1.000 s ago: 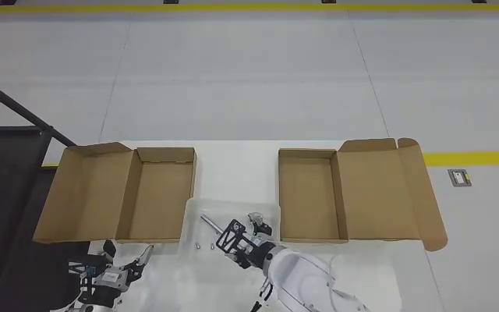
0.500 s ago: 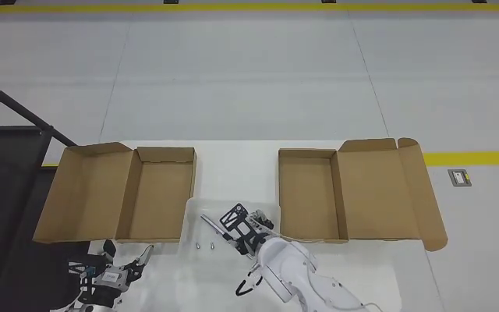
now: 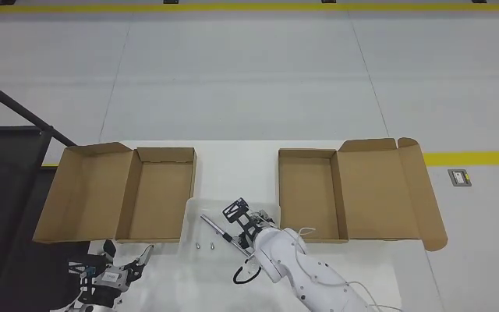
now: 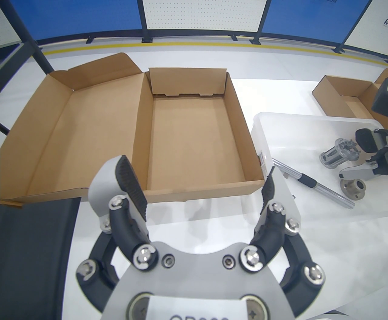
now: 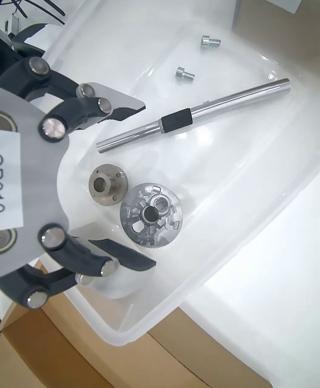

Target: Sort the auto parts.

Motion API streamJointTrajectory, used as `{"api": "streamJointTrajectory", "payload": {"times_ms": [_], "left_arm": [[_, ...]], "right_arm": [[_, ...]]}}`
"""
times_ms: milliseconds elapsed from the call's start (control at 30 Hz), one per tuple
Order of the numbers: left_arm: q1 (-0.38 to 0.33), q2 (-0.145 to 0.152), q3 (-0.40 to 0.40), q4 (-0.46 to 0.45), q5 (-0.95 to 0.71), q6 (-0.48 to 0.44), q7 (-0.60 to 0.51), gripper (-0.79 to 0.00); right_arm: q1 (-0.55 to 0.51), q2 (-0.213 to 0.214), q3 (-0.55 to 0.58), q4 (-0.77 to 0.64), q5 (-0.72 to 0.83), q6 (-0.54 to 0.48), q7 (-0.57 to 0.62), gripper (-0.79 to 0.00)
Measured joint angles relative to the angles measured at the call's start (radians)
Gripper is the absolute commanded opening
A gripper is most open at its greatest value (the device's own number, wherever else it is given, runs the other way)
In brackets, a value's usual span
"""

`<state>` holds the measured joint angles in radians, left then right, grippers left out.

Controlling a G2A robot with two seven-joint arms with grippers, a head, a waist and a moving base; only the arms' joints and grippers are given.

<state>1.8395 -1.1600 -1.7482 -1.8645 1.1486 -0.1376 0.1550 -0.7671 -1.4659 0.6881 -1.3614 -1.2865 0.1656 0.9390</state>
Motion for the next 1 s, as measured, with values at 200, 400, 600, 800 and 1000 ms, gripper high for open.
{"api": "streamJointTrajectory", "payload": {"times_ms": [200,400,600,800,1000], "left_arm": [[0.000,0.000,0.000,0.000,0.000,0.000,0.000,0.000],[0.000,0.000,0.000,0.000,0.000,0.000,0.000,0.000],[0.000,0.000,0.000,0.000,0.000,0.000,0.000,0.000],[0.000,0.000,0.000,0.000,0.000,0.000,0.000,0.000],[0.000,0.000,0.000,0.000,0.000,0.000,0.000,0.000]], "right_arm": [[0.013,-0.018,0.003,0.055,-0.003,0.020,-0.021,0.000],[0.021,-0.032,0.018,0.097,0.013,0.015,-0.041,-0.468],[0.020,-0.035,0.048,0.118,0.013,0.000,-0.045,-0.785],[-0.010,-0.028,0.091,0.064,0.003,-0.018,-0.059,-0.785],[-0.140,0.015,0.225,-0.195,0.074,-0.179,-0.093,-0.785]]}}
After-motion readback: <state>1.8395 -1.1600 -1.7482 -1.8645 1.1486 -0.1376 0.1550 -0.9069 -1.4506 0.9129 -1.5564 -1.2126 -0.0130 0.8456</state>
